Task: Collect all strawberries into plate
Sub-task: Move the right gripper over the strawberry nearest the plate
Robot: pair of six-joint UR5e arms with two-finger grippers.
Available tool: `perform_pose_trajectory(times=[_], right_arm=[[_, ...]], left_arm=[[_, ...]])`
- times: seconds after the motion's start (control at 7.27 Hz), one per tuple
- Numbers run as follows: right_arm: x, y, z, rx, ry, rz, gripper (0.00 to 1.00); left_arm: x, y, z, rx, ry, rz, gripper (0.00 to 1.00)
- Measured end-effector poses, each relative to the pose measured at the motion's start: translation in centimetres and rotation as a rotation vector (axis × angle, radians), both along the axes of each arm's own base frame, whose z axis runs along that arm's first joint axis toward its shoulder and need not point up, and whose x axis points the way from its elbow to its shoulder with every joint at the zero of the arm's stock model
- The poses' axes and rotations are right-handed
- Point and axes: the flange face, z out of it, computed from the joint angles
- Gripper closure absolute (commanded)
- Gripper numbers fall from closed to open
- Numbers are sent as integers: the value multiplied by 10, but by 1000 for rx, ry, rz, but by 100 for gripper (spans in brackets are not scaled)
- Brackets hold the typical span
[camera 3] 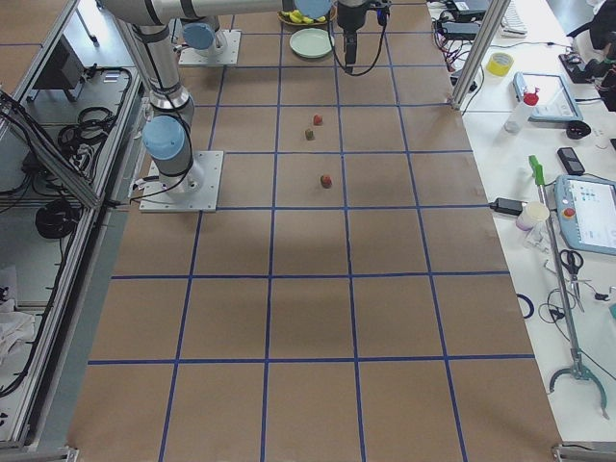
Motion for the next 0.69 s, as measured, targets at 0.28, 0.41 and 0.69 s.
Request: perform_pose_trajectory(times=[0.28, 0.41, 0.69], right_arm=[[2, 2, -4, 9, 1, 3, 0], [5, 2, -9, 15, 4, 12, 0], [36, 0, -35, 39, 5, 76, 0]], left_arm=[[0, 1, 2, -6, 1, 0, 0], [0, 3, 5, -7, -1, 0, 0], [0, 7, 6, -1, -1, 0, 0]])
